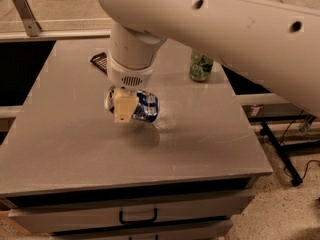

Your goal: Knock pepsi can over

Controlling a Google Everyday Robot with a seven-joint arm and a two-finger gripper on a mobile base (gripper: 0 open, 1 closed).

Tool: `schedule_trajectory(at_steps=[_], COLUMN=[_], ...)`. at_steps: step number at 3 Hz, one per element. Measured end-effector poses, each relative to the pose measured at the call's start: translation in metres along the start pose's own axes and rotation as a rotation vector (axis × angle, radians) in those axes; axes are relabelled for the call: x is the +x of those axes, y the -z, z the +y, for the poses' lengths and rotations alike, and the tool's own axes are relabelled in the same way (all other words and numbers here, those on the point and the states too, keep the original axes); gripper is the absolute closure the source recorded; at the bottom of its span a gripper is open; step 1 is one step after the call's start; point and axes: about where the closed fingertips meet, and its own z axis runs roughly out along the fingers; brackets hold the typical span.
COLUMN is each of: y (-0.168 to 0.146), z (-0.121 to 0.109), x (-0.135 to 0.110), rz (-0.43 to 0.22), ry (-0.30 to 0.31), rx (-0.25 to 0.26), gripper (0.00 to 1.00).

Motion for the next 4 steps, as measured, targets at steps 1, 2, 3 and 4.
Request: schedule_trajectory(at_steps=[1,2,3,4], y=[-0.006,-0.008,-0.010,0.000], z=[-0.007,-0.014,-0.019,-0.024], x=[-0.005,-0.017,-0.029,-0.020], rz=[0.018,-0.019,-0.070,-0.145], ry=[-0.006,-0.020,-0.033,-0.071], rx=[-0.004,-0.020,-0.044,-0.059], gripper=[0.12,0.00,0.00,0.00])
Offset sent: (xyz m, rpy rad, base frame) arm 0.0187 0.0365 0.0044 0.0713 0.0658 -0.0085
